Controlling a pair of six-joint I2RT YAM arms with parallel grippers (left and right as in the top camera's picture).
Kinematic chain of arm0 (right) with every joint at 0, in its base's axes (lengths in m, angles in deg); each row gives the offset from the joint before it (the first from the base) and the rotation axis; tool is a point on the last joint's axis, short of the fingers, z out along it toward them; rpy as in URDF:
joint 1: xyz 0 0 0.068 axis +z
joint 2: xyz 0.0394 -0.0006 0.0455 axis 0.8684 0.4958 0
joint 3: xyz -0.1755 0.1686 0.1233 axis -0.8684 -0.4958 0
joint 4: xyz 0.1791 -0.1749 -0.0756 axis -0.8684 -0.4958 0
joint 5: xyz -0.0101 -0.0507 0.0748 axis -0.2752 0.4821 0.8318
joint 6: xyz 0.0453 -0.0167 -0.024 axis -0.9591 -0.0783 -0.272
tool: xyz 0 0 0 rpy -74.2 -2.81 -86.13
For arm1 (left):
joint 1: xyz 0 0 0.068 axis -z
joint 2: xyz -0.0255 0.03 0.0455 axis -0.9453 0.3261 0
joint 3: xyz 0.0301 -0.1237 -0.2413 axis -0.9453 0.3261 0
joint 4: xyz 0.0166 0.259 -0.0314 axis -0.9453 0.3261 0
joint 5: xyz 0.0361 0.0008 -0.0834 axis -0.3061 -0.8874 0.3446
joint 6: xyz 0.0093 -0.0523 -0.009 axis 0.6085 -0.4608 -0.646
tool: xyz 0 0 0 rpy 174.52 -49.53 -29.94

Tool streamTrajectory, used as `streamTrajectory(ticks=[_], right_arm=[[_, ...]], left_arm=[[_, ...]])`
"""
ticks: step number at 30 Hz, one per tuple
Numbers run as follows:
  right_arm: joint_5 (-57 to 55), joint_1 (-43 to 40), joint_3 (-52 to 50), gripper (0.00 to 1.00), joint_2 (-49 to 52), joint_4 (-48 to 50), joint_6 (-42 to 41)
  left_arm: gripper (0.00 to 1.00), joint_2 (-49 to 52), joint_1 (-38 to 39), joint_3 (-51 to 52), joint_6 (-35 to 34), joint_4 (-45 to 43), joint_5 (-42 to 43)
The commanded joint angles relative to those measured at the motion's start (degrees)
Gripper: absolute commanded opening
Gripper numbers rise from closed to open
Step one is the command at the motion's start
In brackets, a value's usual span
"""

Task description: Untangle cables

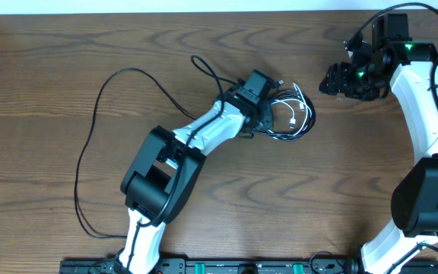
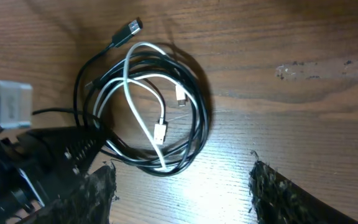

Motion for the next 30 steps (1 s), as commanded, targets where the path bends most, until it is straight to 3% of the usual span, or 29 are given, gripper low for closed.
streamTrajectory(ticks=[1,2,5,16,22,30], right_arm=[[-0.26,0.17,0.35,0.67,-0.17,-0.33,0.83],[-0.26,0.17,0.35,0.67,-0.17,-0.33,0.83],[-0.22,0.17,0.35,0.68,-0.17,-0.39,1.20],[0.68,2.19,-0.28,0.69,-0.17,-0.74,1.95],[10.80,5.49,-0.28,0.69,-0.17,1.88,7.13],[17.81,10.12,-0.28,0.68,-0.17,7.98,7.23]], left_arm=[[0.19,1.07,0.87,1.42,-0.74,0.24,-0.74],[0.12,1.07,0.85,1.42,-0.74,0.37,-0.76],[0.07,1.07,0.66,1.42,-0.72,0.39,-1.62],[0.07,-7.45,-3.30,0.87,0.61,5.79,-2.40],[0.07,-18.16,-4.85,0.87,4.17,9.51,-1.79],[0.07,-25.59,-5.31,0.87,7.82,11.91,-1.81]])
